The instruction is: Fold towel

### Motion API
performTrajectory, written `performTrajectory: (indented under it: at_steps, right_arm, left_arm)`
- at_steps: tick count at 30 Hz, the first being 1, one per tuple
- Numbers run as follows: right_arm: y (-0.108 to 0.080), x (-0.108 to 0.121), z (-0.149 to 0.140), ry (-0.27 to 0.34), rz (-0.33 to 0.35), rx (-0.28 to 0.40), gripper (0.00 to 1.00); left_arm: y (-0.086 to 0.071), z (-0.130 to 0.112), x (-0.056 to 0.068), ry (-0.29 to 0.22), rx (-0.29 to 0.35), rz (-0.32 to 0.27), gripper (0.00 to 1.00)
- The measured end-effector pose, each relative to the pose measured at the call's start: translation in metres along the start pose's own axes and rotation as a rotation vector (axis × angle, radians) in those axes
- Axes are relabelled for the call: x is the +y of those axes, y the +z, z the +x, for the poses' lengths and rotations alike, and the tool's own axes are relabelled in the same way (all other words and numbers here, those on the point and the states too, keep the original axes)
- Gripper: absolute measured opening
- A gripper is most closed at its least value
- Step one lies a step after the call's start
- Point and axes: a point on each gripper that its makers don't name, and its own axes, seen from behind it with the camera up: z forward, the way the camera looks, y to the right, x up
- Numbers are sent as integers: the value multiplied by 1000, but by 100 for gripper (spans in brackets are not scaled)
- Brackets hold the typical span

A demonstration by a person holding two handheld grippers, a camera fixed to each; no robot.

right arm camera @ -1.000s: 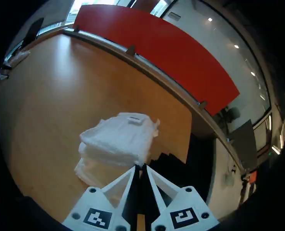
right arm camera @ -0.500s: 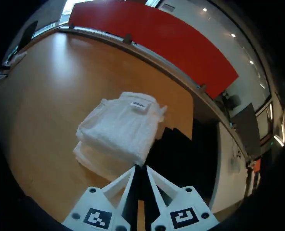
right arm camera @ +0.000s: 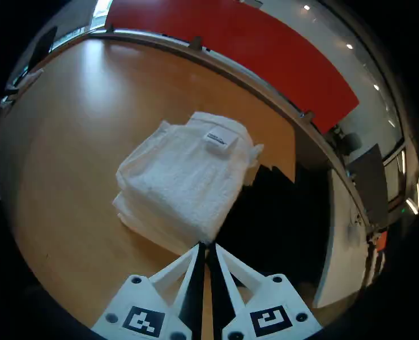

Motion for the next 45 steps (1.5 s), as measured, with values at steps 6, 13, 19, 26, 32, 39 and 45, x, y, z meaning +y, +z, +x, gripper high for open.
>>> performTrajectory:
  at_steps: [6, 13, 19, 26, 32, 39, 45]
  right_arm:
    - [9, 3, -12, 28, 2, -34, 5]
    - [18, 3, -21, 32, 13, -76, 6]
    - [27, 2, -27, 45, 18, -99, 6]
    - [36, -1, -35, 63, 24, -123, 6]
    - [41, -1, -37, 70, 21, -131, 6]
    - [37, -1, -33, 66, 16, -109, 9]
    - [30, -2, -31, 51, 15, -93, 29]
  left_arm:
    - [0, -1, -2, 1, -4, 3, 95]
    - [1, -3, -4, -1, -11, 7, 95]
    - [0, -4, -6, -1, -14, 12, 95]
    - [-1, -6, -6, -2, -19, 15, 95]
    - [-2, -7, -7, 2, -24, 16, 95]
    - [-2, -6, -6, -1, -23, 14, 95]
    - [-1, -3, -5, 4, -19, 8, 95]
